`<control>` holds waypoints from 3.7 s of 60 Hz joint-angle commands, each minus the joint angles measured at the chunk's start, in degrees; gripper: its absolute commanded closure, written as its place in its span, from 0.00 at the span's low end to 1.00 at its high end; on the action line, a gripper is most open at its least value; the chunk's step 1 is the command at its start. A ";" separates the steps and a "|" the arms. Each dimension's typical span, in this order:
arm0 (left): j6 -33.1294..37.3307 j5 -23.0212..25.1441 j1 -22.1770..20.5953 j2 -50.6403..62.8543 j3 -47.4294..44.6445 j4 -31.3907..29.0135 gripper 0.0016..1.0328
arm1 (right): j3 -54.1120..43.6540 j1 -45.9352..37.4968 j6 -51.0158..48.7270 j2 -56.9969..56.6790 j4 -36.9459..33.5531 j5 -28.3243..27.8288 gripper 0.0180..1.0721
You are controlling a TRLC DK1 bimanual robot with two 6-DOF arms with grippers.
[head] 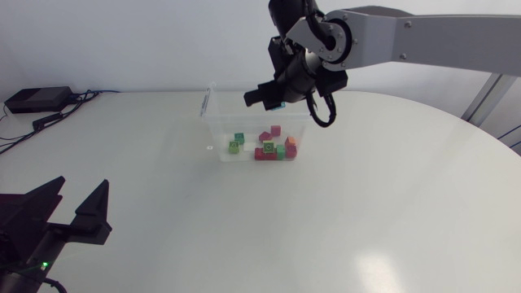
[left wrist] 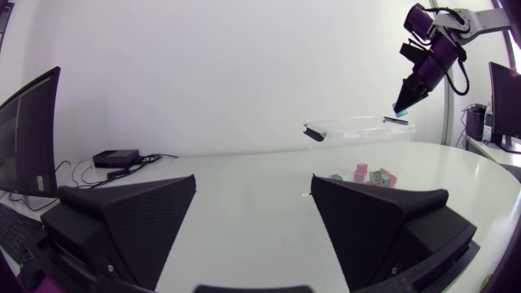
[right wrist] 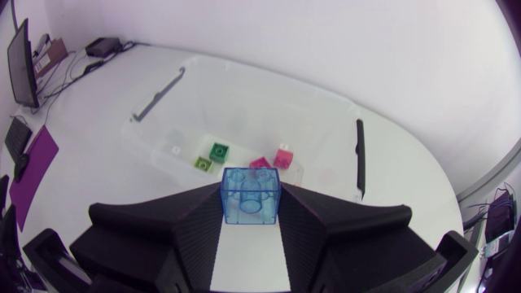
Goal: Pick up the duplo bricks and place them in the container
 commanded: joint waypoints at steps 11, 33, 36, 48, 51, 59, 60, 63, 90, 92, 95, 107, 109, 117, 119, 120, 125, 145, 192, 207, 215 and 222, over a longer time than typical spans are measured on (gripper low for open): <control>-0.98 0.16 0.09 -0.39 -0.91 -0.12 0.04 | 6.78 -2.95 -0.95 8.97 9.92 1.08 0.64; -0.98 0.07 0.09 -0.39 -0.91 -0.12 0.04 | 6.52 -1.72 -0.24 6.25 2.63 0.12 0.04; -0.98 0.16 0.18 -0.39 -0.91 -0.12 0.04 | 0.80 -0.49 -0.95 0.80 1.40 -1.82 0.04; -0.98 0.16 0.09 -0.39 -0.91 -0.12 0.04 | -22.05 6.80 -4.73 -20.29 -5.11 -8.58 0.04; -0.98 0.16 0.18 -0.39 -0.91 -0.12 0.04 | -25.83 7.77 -5.08 -22.76 -8.10 -12.89 0.04; -0.98 0.16 0.09 -0.39 -0.91 -0.12 0.04 | -34.88 10.32 -6.48 -24.51 -11.00 -19.48 0.04; -0.98 0.16 0.09 -0.39 -0.91 -0.12 0.04 | -35.58 10.67 -6.57 -24.34 -11.08 -19.66 0.04; -0.98 0.16 0.09 -0.39 -0.91 -0.12 0.04 | -37.43 12.25 -6.66 -23.11 -11.88 -20.10 0.04; -0.98 0.16 0.09 -0.39 -0.91 -0.12 0.04 | -47.36 24.73 -8.59 -15.29 -17.85 -26.78 0.05; -0.98 0.16 0.09 -0.39 -0.91 -0.12 0.04 | -47.97 25.79 -8.59 -14.85 -17.94 -26.69 0.05; -0.98 0.16 0.09 -0.39 -0.91 -0.12 0.04 | -48.06 26.93 -8.50 -14.58 -18.20 -26.42 0.05; -0.98 0.16 0.09 -0.39 -0.91 -0.12 0.04 | -47.27 29.66 -8.24 -13.70 -19.26 -25.11 0.05; -0.98 0.16 0.09 -0.39 -0.91 -0.12 0.04 | -47.10 30.36 -8.24 -13.44 -19.70 -24.84 0.05; -0.98 0.16 0.09 -0.39 -0.91 -0.12 0.04 | -46.13 30.27 -8.33 -11.77 -20.93 -23.44 0.07; -0.98 0.16 0.09 -0.39 -0.91 -0.12 0.04 | -45.87 29.92 -8.33 -11.24 -21.10 -23.17 0.08; -0.98 0.16 0.09 -0.39 -0.91 -0.12 0.04 | -45.69 29.83 -8.33 -10.98 -21.10 -23.00 0.08; -0.98 0.07 0.09 -0.39 -0.91 -0.12 0.04 | -45.43 29.13 -8.50 -10.19 -21.37 -21.68 0.08; -0.98 0.16 0.09 -0.39 -0.91 -0.12 0.04 | -40.68 16.38 -12.90 -5.44 -18.64 -14.38 0.08; -0.98 0.16 0.09 -0.39 -0.91 -0.12 0.04 | -39.27 32.73 -5.16 -5.35 -22.60 -21.06 0.08; -0.98 0.16 0.09 -0.39 -0.91 -0.12 0.04 | -37.25 34.31 -4.29 -0.87 -23.83 -20.27 0.28; -0.98 0.16 0.09 -0.39 -0.91 -0.12 0.04 | -37.43 34.31 -4.11 -0.26 -21.90 -19.83 0.58; -0.98 0.16 0.09 -0.39 -0.91 -0.12 0.04 | -37.52 33.87 -3.85 -1.66 -20.40 -19.83 0.81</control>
